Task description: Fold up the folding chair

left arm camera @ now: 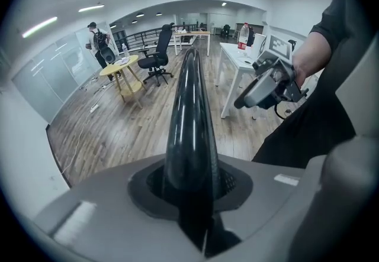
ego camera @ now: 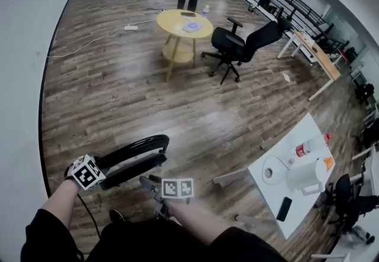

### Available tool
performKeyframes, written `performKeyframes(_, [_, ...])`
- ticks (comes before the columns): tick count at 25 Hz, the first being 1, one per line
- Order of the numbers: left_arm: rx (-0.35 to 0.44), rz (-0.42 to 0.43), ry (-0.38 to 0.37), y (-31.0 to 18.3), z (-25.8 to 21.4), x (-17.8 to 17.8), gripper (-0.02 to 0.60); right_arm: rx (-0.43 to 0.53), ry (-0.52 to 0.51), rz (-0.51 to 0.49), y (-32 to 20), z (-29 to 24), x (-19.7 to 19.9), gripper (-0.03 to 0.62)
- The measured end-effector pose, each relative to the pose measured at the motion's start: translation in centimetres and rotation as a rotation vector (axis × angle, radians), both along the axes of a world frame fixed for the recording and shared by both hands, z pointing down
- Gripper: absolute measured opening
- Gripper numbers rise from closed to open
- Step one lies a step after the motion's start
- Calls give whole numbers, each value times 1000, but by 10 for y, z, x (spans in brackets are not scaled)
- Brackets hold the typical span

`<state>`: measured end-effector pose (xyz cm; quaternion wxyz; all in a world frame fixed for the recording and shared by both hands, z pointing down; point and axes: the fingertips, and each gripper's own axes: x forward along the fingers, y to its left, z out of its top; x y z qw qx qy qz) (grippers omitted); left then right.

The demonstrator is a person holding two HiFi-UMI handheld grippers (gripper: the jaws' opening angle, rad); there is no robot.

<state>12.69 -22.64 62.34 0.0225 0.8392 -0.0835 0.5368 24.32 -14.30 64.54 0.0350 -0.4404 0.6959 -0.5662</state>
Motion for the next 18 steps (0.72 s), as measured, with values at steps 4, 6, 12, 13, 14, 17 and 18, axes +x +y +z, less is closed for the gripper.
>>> performKeyframes(4, [20,-21,0,-6,0,1,110,223,154,-128,-14,-45,17,192])
performKeyframes(6, [31,-20,0,-8,0,2,114,327,238,-199,-22,-66,20,186])
performKeyframes(12, [56,9,7,-13,-2,8,114,509,413,-319,-44,-110,20,186])
performKeyframes(13, [58,15,8,-14,-2,9,114,532,448,-335,-47,-115,19,186])
performKeyframes(14, [60,23,9,-14,-3,10,112,556,486,-350,-50,-120,17,186])
performKeyframes(17, [66,50,10,-13,-5,13,110,628,628,-410,-60,-134,11,186])
performKeyframes(18, [65,57,10,-12,-6,13,109,648,674,-438,-64,-139,6,186])
